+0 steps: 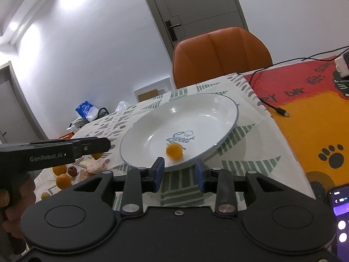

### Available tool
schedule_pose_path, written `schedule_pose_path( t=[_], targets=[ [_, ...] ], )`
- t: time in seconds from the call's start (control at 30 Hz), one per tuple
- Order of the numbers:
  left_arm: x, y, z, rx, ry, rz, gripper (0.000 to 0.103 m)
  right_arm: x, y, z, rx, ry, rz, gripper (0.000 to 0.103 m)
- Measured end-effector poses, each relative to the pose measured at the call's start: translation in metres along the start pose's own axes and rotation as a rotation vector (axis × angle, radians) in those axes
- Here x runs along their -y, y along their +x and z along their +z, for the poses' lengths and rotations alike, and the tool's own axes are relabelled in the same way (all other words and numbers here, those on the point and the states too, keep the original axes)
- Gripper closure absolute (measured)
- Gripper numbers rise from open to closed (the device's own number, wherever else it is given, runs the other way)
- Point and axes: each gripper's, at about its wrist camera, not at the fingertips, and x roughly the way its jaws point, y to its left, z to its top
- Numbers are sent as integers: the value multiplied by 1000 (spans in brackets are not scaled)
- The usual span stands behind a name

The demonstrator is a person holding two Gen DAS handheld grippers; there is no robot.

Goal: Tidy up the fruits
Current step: 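Carry both small oranges over the white bowl and open both grippers to drop them, then withdraw both open grippers from the bowl back toward the remaining fruit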

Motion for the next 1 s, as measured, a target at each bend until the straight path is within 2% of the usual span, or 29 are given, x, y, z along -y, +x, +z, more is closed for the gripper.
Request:
schedule_pose_path(
  t=[0.37, 0.47, 0.63, 0.7, 1.0],
  targets=[
    [21, 18, 19, 15, 45, -35, 82, 6, -1, -1, 5, 15, 1, 70],
    [25, 24, 20, -5, 60, -24, 75, 6, -2, -1, 6, 17, -2, 69],
    [20, 25, 13, -23, 60, -5, 51, 8, -1, -2, 1, 15, -7, 67],
    [15, 23, 11, -22, 53, 12, 46, 8, 0, -2, 0, 16, -8, 67],
    [-16, 9, 4, -25, -8, 81, 40, -2, 1, -2, -3, -4, -7, 63]
  ],
)
